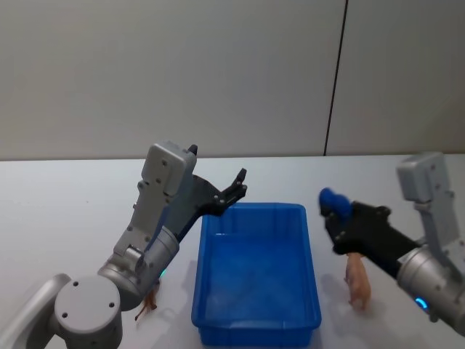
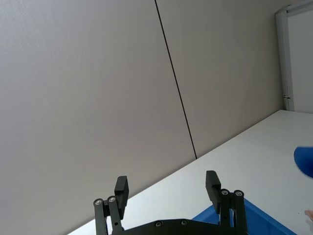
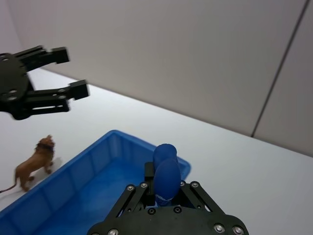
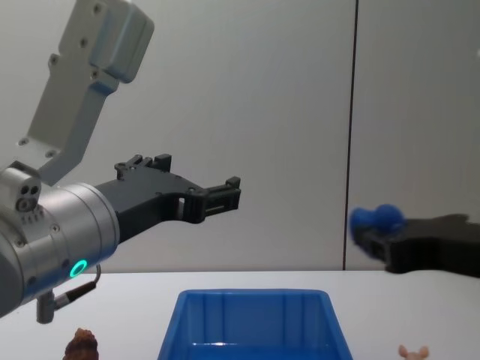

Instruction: Pick up the two dolls from the table and place them into the box.

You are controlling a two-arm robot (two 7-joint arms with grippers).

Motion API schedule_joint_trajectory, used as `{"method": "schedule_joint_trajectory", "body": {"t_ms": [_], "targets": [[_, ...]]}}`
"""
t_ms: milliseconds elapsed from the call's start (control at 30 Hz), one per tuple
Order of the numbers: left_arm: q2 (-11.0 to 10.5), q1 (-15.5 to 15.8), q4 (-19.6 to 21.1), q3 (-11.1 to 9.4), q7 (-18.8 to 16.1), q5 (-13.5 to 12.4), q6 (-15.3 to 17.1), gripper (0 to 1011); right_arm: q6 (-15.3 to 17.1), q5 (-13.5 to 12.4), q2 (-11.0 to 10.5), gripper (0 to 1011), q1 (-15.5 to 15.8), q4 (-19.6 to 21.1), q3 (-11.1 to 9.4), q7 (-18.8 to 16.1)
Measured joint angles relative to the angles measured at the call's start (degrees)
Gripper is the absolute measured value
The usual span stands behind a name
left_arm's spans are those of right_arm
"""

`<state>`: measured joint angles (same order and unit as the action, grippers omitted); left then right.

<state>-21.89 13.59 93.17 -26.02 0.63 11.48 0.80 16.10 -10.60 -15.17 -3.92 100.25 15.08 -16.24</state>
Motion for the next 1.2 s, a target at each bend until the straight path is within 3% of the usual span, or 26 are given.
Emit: {"method": "schedule_joint_trajectory", "body": {"t_ms": [367, 433, 567, 633, 667, 800, 1000, 1100, 1200], "targets": [[0.00, 0.00, 0.00, 0.00, 0.00, 0.00, 0.00, 1000, 6.27, 3.69, 2.62, 112, -3.24, -2.43, 3.38, -8.21], [0.00, 0.00, 0.00, 0.00, 0.00, 0.00, 0.00, 1000, 6.91, 4.60, 3.10, 146, -3.78, -3.11, 3.94, -9.33], [0.00, 0.00, 0.00, 0.00, 0.00, 0.00, 0.00, 1000, 8.34, 6.21, 4.11, 298, -4.94, -4.57, 5.14, -11.72], [0.00, 0.00, 0.00, 0.00, 0.00, 0.00, 0.00, 1000, 8.53, 6.46, 4.26, 319, -5.11, -4.77, 5.32, -12.02], [0.00, 0.00, 0.00, 0.00, 0.00, 0.00, 0.00, 1000, 8.85, 6.88, 4.53, 405, -5.41, -5.15, 5.61, -12.60], [0.00, 0.00, 0.00, 0.00, 0.00, 0.00, 0.00, 1000, 9.68, 7.89, 5.14, 500, -6.09, -6.00, 6.34, -13.99], [0.00, 0.00, 0.00, 0.00, 0.00, 0.00, 0.00, 1000, 10.29, 8.65, 5.60, 667, -6.65, -6.68, 6.91, -15.00], [0.00, 0.00, 0.00, 0.00, 0.00, 0.00, 0.00, 1000, 10.44, 8.82, 5.69, 802, -6.83, -6.84, 7.04, -15.35], [0.00, 0.00, 0.00, 0.00, 0.00, 0.00, 0.00, 1000, 10.44, 8.78, 5.57, 856, -6.83, -6.80, 6.96, -15.30]]}}
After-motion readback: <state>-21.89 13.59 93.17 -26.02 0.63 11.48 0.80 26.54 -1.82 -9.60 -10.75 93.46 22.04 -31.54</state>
